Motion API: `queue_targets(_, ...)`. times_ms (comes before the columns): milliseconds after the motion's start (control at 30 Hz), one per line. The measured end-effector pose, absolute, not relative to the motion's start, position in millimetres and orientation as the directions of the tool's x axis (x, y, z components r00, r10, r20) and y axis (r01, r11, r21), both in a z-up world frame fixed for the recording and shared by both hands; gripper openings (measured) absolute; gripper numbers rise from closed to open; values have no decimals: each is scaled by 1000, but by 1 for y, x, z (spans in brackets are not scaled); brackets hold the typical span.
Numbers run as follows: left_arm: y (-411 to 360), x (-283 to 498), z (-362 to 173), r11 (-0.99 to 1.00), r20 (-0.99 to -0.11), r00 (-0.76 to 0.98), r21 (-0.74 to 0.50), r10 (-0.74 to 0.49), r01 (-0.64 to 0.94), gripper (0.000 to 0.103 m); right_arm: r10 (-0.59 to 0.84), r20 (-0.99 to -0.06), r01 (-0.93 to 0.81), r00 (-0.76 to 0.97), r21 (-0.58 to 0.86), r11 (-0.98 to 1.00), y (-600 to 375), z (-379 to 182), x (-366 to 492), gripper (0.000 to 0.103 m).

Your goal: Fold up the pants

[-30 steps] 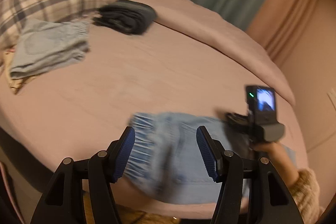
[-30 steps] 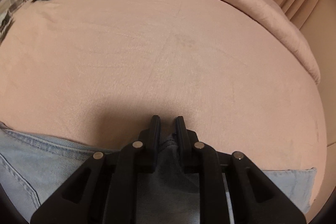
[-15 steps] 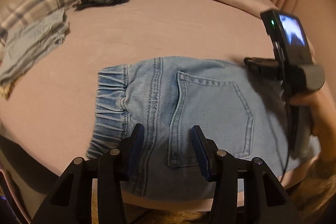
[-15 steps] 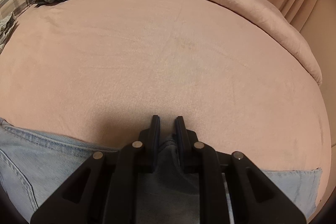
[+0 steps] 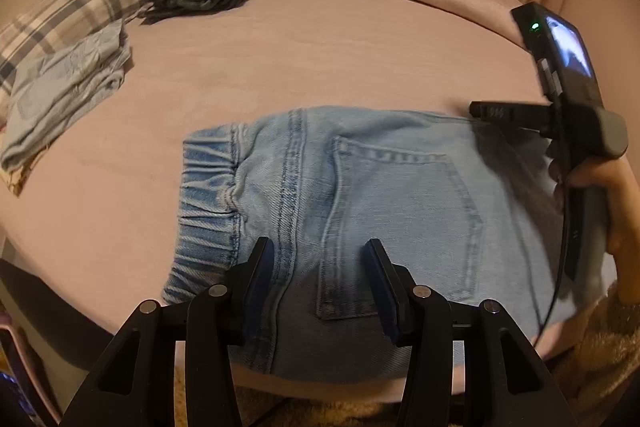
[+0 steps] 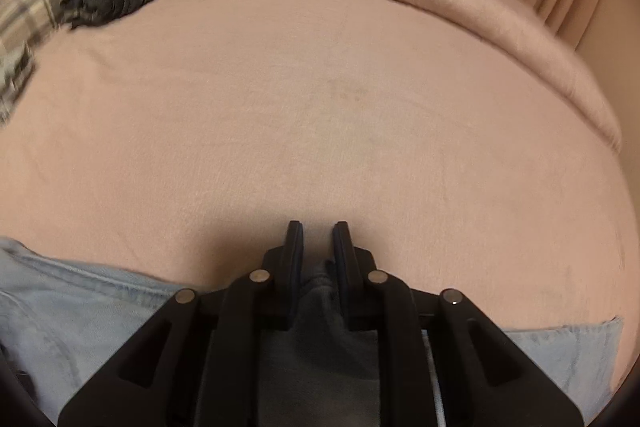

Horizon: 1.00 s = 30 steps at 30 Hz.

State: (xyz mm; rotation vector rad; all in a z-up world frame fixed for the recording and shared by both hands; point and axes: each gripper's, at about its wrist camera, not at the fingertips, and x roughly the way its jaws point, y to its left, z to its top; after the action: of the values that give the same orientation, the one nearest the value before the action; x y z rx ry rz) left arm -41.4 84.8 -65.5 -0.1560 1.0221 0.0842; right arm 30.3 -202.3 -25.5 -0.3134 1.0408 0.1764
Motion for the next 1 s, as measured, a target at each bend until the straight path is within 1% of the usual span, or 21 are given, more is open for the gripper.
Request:
queue_targets(33,85,-42,-60,985,-849,528,-100,-11,-140,50,7,-871,-264,492,-141,954,-212,-15,29,30)
queue_targets(100,82,-43,-42,980,-826,560,-153,-56,-128,50,12,-845,-234,534,-134,963,-229,7,19,53)
queue_targets(133,79,-43,-35,977,-814,576,-179,-80,-117,50,0,-823,-212,568,-147,966,-242,20,10,55)
queue_targets(233,58,-38,-19,964,-775,600,-264,-198,-21,50,-38,-797,-146,603,-157,977,-279,41,-11,55)
queue_targets(300,35,-30,-21,958,-775,577,-283,-257,48,50,-52,-789,-90,612,-135,987,-310,51,-29,55)
queue_targets(400,1,-18,-36,962,-807,526,-250,-269,108,50,-91,-787,-15,610,-127,992,-350,56,-53,55)
queue_targets(500,-22,-9,-56,948,-831,456,-281,-320,153,50,-136,-796,45,590,-136,990,-382,51,-72,55)
queue_targets(533,-26,-7,-63,949,-845,432,-278,-316,150,50,-148,-800,62,582,-138,989,-390,48,-77,55)
queue_targets(600,-36,-3,-77,958,-873,395,-248,-284,142,44,-171,-817,102,551,-137,985,-409,38,-86,55)
queue_targets(633,-39,-1,-82,966,-885,388,-219,-256,138,44,-180,-823,118,539,-138,983,-416,34,-89,55)
queue_targets(733,-50,8,-76,969,-887,395,-188,-238,160,43,-191,-847,143,495,-137,980,-434,18,-97,55)
queue_targets(800,-54,21,-68,962,-875,405,-209,-264,174,43,-186,-861,161,474,-123,979,-444,10,-99,55)
queue_targets(900,-62,55,-63,936,-847,398,-304,-351,178,43,-156,-859,172,488,-80,982,-453,9,-103,55)
queue_targets(933,-64,63,-64,933,-846,392,-318,-360,170,41,-158,-859,174,488,-81,981,-454,9,-106,55)
queue_targets(967,-66,72,-67,930,-847,385,-328,-366,163,36,-158,-859,176,488,-81,981,-455,9,-107,55)
queue_targets(1000,-71,81,-74,931,-852,375,-331,-364,152,33,-157,-859,176,488,-79,981,-456,8,-109,55)
